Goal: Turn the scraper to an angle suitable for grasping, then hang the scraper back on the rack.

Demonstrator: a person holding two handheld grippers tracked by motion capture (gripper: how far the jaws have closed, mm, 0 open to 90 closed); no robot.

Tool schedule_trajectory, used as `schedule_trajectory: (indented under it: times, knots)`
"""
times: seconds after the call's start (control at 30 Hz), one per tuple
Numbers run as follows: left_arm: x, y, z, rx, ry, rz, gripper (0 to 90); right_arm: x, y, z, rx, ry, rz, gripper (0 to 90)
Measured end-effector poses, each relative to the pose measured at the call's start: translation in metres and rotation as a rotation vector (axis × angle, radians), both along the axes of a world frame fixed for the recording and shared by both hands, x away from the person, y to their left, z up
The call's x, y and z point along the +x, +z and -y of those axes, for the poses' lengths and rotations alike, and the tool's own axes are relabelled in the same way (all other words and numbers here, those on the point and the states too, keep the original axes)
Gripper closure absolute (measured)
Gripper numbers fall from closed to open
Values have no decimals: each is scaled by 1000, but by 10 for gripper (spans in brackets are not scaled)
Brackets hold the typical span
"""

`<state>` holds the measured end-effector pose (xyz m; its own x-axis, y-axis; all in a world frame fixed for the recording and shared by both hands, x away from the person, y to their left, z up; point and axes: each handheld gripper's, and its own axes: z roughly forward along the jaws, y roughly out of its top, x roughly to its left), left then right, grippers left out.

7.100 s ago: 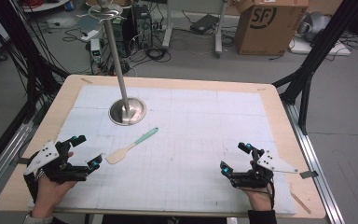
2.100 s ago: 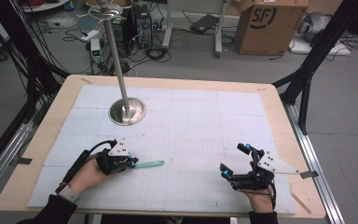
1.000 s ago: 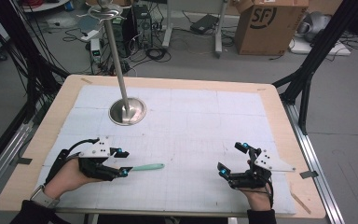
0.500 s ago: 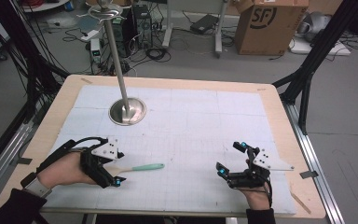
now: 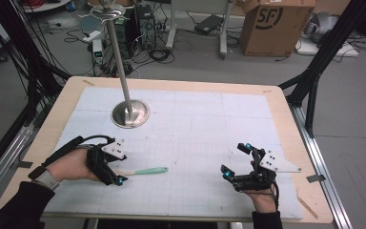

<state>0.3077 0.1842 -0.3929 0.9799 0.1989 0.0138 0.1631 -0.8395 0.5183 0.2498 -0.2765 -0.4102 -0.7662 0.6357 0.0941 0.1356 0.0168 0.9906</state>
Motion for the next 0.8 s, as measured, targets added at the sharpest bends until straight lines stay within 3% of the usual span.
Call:
schedule_trajectory:
  times: [0.2, 0.33, 0.43, 0.8]
  knots:
    - [0, -3, 13, 43, -39, 2, 308, 1, 8, -4, 14, 10, 28, 5]
    - [4, -2, 19, 53, -24, 22, 334, 1, 9, -11, 5, 33, 24, 5]
    - [6, -2, 19, 47, -30, 16, 361, 2, 10, -14, -2, 41, 26, 5]
    - [9, -11, 18, 124, -76, -14, 520, 2, 9, -14, -9, 45, 25, 5]
